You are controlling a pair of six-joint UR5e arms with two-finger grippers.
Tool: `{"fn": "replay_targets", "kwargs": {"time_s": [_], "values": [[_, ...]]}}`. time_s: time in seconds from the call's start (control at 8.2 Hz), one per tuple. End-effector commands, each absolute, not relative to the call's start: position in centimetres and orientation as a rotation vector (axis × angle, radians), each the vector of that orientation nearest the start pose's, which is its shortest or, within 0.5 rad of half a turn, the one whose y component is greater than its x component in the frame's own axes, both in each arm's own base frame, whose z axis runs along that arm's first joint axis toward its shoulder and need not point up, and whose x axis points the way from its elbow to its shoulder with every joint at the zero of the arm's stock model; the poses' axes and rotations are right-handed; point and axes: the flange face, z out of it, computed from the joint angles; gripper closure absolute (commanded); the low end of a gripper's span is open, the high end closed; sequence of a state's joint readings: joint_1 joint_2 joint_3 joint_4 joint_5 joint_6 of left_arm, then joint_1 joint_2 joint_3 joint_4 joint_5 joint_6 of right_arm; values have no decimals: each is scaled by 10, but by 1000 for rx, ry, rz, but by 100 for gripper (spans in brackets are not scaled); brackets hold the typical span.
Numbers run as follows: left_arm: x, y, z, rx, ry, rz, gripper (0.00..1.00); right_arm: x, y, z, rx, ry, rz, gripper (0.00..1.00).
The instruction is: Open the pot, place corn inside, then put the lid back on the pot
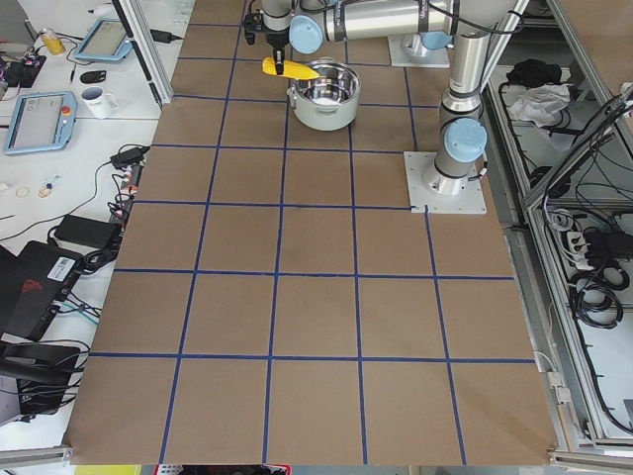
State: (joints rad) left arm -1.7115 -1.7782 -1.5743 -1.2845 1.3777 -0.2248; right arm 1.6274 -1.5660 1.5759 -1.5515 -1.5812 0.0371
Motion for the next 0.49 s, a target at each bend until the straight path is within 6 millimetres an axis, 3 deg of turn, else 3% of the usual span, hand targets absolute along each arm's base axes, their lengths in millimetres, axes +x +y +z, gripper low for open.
{"fn": "replay_targets", "kwargs": {"time_s": [0.0,0.37], "values": [[-296,-512,419,-17,3350,-82,56,159,-481,481,-34,3158,67,74],[-296,-495,398,62,3338,-9,59,157,-481,482,-37,3170,61,74]]}}
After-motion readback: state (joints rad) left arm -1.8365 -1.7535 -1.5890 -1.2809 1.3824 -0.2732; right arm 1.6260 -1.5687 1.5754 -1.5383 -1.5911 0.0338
